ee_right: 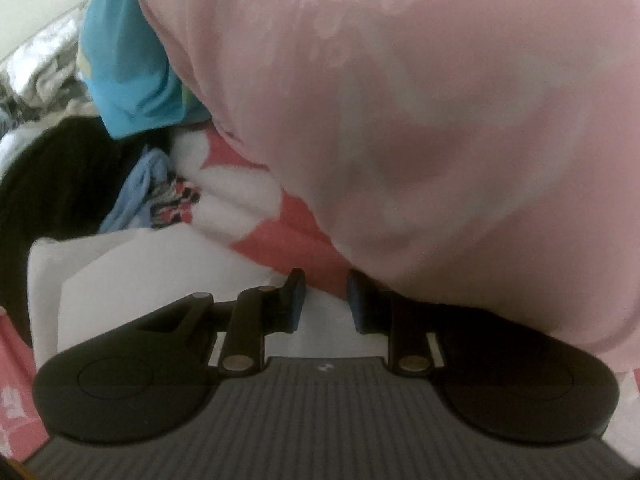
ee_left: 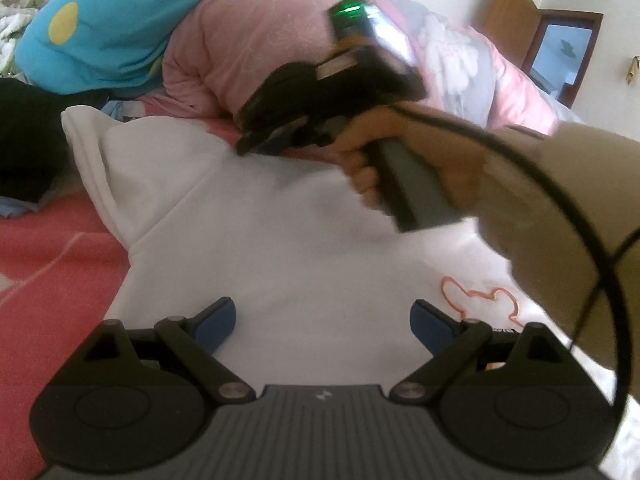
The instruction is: Fold clothes
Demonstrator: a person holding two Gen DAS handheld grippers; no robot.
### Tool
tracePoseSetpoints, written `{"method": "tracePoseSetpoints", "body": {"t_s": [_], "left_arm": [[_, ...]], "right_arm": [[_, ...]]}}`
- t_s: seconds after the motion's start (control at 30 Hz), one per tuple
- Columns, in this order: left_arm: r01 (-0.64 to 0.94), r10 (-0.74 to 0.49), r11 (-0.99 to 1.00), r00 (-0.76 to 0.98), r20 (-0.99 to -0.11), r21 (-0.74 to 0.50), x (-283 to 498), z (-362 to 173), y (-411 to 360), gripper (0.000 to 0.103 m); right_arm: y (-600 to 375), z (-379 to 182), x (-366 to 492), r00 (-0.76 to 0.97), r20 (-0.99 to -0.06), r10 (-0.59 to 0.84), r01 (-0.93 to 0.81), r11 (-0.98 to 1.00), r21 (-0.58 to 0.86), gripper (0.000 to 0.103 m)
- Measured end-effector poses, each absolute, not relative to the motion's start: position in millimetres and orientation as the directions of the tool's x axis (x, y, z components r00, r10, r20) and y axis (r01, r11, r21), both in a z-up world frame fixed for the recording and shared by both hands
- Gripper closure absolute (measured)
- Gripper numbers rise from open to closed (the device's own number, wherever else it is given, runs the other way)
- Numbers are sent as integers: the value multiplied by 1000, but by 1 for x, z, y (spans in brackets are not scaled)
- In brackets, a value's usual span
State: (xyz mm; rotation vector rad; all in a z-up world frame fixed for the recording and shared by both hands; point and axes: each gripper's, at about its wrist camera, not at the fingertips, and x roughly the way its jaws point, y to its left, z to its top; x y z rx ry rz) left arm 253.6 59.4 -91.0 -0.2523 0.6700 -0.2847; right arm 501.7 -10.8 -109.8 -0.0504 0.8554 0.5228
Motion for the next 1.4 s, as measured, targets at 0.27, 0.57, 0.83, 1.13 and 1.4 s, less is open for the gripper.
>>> {"method": "tracePoseSetpoints", "body": {"t_s": [0.27,0.57,0.83,1.13,1.4], "left_arm": [[173,-332,934,751,-571,-314,254,-92,58,8],[171,-317,940,755,-574,-294,252,-94,53,8],[173,-320,939,758,-568,-298,251,-95,53,8],[164,-314,939,765,-562,-302,250,-93,54,8],[139,-295,942,778,-555,-306,249,-91,56,8]], "right_arm": [[-126,-47,432,667,-631,397,-379,909,172,79],[-266,-64,397,648,-744,165,-129,986,107,78],[-265,-112,453,629,-760,160,-78,987,143,79],[-243,-89,451,638,-736,226,-111,973,203,77],[-171,-105,463,538,-778,325,-299,936,185,77]]}}
